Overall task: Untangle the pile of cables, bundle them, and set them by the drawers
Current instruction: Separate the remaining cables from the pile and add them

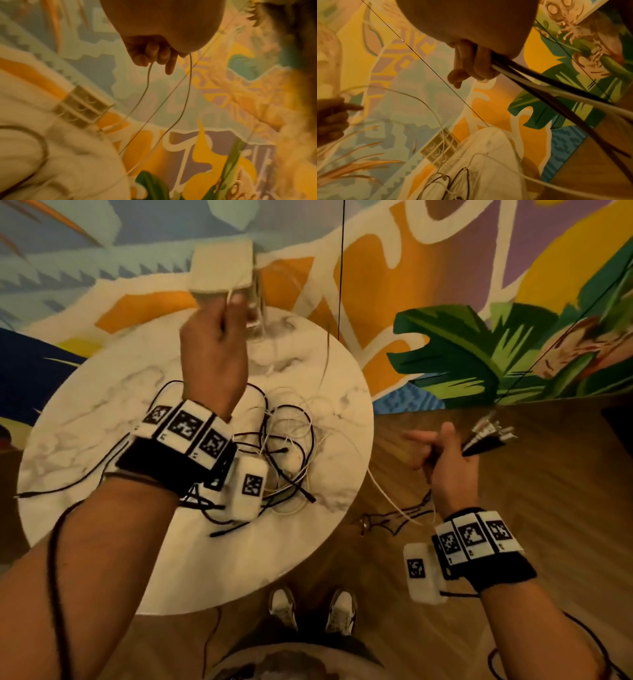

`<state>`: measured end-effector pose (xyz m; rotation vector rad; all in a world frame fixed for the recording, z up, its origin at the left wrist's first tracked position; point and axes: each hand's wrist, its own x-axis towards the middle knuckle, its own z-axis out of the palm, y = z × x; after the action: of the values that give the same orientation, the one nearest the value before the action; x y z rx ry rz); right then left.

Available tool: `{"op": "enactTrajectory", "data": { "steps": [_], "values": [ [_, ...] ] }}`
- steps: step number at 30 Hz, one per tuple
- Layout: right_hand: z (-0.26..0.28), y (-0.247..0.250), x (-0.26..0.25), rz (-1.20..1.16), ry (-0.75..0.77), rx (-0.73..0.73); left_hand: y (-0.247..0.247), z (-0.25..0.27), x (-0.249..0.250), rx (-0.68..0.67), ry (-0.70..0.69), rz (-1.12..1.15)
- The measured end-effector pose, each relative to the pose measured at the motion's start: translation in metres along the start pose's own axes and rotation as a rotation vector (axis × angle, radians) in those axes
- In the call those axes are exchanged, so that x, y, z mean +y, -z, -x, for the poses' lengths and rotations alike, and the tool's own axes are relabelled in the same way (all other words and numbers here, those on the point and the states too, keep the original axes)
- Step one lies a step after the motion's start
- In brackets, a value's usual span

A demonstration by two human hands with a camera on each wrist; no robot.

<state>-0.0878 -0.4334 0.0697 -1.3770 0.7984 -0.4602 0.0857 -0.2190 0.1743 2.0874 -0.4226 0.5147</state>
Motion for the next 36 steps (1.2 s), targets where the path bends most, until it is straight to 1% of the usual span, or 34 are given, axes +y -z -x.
{"op": "enactTrajectory", "data": {
  "steps": [1,5,6,8,10,12,13,14,16,18,20,21,23,25,26,27,28,29,30,31,32,34,35,36],
  "values": [
    [-0.002,0.004,0.002,0.02,-0.007,-0.015,-0.004,0.007,-0.02,-0.056,0.055,-0.069],
    [-0.002,0.011,0.011,0.197,-0.07,-0.089,-0.023,0.053,-0.116,-0.515,0.348,-0.474],
    [0.0,0.011,0.015,0.227,-0.095,-0.102,-0.025,0.065,-0.128,-0.609,0.398,-0.537],
    [0.0,0.01,0.027,0.283,-0.132,-0.138,-0.031,0.082,-0.142,-0.75,0.448,-0.574],
    [-0.001,0.006,0.041,0.342,-0.141,-0.195,-0.034,0.088,-0.135,-0.829,0.445,-0.513],
    [-0.003,-0.003,0.05,0.358,-0.168,-0.253,-0.036,0.091,-0.107,-0.833,0.361,-0.391],
    [-0.005,-0.01,0.052,0.345,-0.197,-0.277,-0.038,0.092,-0.09,-0.829,0.268,-0.369],
    [-0.007,-0.017,0.053,0.322,-0.232,-0.295,-0.039,0.094,-0.068,-0.826,0.139,-0.39],
    [-0.013,-0.033,0.051,0.24,-0.32,-0.328,-0.039,0.104,-0.029,-0.855,-0.129,-0.499],
    [-0.022,-0.047,0.049,0.105,-0.437,-0.381,-0.04,0.113,-0.009,-0.912,-0.294,-0.552],
    [-0.032,-0.056,0.047,-0.058,-0.518,-0.467,-0.039,0.116,-0.008,-0.962,-0.365,-0.617],
    [-0.039,-0.059,0.047,-0.141,-0.532,-0.479,-0.038,0.117,-0.014,-0.981,-0.366,-0.638],
    [-0.053,-0.061,0.041,-0.3,-0.535,-0.459,-0.035,0.119,-0.025,-1.018,-0.324,-0.656],
    [-0.066,-0.06,0.03,-0.409,-0.523,-0.458,-0.035,0.123,-0.035,-1.05,-0.33,-0.699],
    [-0.07,-0.06,0.023,-0.448,-0.515,-0.463,-0.036,0.124,-0.041,-1.065,-0.31,-0.712],
    [-0.074,-0.059,0.016,-0.477,-0.501,-0.466,-0.038,0.123,-0.045,-1.069,-0.265,-0.714],
    [-0.076,-0.06,0.01,-0.486,-0.482,-0.462,-0.041,0.12,-0.051,-1.065,-0.188,-0.702],
    [-0.077,-0.06,0.005,-0.468,-0.457,-0.449,-0.043,0.116,-0.055,-1.046,-0.082,-0.647],
    [-0.077,-0.06,0.001,-0.436,-0.43,-0.445,-0.048,0.111,-0.058,-1.017,0.044,-0.535],
    [-0.074,-0.06,-0.002,-0.399,-0.401,-0.458,-0.054,0.105,-0.057,-0.975,0.183,-0.383],
    [-0.07,-0.06,-0.004,-0.364,-0.372,-0.483,-0.063,0.098,-0.054,-0.925,0.352,-0.198],
    [-0.06,-0.057,-0.008,-0.258,-0.308,-0.519,-0.086,0.083,-0.043,-0.806,0.743,0.211],
    [-0.054,-0.055,-0.008,-0.178,-0.276,-0.523,-0.098,0.075,-0.035,-0.777,0.898,0.39],
    [-0.048,-0.053,-0.008,-0.103,-0.247,-0.539,-0.108,0.069,-0.029,-0.785,0.977,0.533]
  ]
}}
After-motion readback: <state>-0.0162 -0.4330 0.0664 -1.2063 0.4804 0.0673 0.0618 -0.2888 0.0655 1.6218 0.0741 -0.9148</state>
